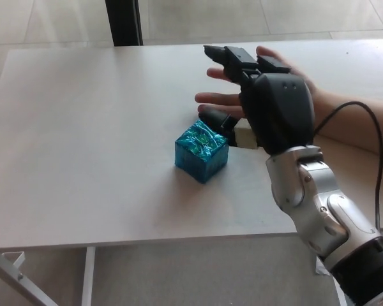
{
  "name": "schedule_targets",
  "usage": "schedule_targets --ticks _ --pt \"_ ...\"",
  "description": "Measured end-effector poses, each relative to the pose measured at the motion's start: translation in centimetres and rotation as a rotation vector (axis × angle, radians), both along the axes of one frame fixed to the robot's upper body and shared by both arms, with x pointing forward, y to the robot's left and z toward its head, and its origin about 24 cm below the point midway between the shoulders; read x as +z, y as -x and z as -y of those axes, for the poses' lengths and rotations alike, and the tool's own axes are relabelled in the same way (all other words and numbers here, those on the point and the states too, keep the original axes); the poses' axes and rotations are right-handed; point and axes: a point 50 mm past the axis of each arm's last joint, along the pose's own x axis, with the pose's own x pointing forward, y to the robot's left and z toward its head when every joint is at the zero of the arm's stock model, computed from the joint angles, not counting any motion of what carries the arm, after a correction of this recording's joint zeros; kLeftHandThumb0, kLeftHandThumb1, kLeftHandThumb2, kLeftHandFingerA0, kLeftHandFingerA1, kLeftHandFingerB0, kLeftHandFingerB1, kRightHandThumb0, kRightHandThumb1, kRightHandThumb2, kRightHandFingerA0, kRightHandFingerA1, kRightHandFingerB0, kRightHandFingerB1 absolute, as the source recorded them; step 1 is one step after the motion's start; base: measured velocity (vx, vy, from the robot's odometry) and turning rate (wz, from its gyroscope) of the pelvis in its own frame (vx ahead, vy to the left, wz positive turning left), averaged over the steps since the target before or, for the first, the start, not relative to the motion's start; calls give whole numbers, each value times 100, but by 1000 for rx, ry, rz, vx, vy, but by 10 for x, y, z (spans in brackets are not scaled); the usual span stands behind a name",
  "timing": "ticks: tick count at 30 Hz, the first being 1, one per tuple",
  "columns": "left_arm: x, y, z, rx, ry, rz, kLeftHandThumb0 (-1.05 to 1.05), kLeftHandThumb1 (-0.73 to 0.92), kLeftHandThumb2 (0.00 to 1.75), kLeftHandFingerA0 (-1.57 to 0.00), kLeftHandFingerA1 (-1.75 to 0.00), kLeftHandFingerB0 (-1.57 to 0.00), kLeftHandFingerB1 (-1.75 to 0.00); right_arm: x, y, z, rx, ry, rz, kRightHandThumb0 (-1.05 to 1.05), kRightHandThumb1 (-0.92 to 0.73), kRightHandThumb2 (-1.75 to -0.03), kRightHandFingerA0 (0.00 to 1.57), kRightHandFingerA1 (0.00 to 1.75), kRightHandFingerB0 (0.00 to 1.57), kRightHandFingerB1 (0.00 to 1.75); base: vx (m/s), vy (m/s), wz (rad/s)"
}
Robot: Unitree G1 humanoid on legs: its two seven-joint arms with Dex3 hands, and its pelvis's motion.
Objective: The robot uses its right hand to pick up a cube kept in the middle of the desk infront of it and hands it to a person
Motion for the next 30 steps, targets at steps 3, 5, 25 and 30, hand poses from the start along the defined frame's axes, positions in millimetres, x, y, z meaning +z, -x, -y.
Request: schedule_targets --ticks 3,5,25,30 --pt "0 -1 0 -1 0 3 -68 71 62 -72 -60 -61 -46 -2 -1 -3 8 32 -36 -94 -82 -65 22 70 15 35 0 0 0" --pt "0 -3 0 -2 0 6 -70 72 62 -69 -60 -59 -46 -5 -1 -5 13 56 -66 -93 -85 -66 23 66 13 34 0 0 0" --pt "2 -13 1 -9 1 32 -74 73 62 -69 -60 -58 -47 -32 -3 -39 74 273 -401 -94 -69 -107 55 89 14 49 0 0 0" --pt "2 -13 1 -10 2 33 -74 75 62 -71 -59 -58 -45 -38 -4 -43 75 337 -470 -85 -60 -98 87 122 14 50 0 0 0"
